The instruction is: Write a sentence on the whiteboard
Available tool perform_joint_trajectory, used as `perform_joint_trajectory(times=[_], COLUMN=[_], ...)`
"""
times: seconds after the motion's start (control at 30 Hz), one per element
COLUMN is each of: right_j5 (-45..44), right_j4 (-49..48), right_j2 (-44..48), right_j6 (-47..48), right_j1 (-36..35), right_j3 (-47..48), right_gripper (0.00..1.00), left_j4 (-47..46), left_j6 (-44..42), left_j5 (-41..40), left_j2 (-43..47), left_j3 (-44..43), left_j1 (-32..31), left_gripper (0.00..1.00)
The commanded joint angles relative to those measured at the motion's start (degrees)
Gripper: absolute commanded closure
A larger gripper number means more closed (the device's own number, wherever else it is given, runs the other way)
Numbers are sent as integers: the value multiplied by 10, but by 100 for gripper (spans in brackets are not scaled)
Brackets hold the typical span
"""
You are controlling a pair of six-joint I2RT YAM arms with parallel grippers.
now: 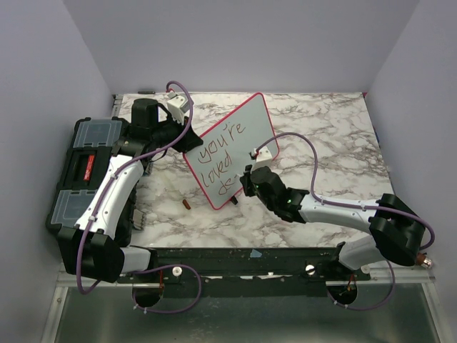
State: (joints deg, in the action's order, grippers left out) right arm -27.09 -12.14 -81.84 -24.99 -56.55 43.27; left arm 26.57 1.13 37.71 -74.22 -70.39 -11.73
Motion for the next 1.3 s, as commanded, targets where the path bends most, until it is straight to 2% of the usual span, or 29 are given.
perform_joint_trajectory(times=[0.0, 0.3, 0.73, 0.97, 1.27], right_j5=[43, 68, 61, 42, -26], right_j4=[-36, -48, -36, -26, -2], right_j2=[4, 7, 6, 13, 9], right_j6=[5, 6, -12, -15, -11], right_j1=[1, 1, 1, 1, 1], right_j3=[4, -10, -34, -46, -18], right_gripper=[99, 99, 99, 99, 99], left_j4=[12, 12, 12, 13, 13], left_j6=[-30, -31, -30, -30, -31], left_j5=[-19, -19, -18, -16, -18], left_j2=[-5, -5, -6, -7, -5], left_j3=[-7, -8, -8, -8, -7], left_j1=[-4, -4, -4, -4, -4], left_gripper=[100, 100, 100, 100, 100])
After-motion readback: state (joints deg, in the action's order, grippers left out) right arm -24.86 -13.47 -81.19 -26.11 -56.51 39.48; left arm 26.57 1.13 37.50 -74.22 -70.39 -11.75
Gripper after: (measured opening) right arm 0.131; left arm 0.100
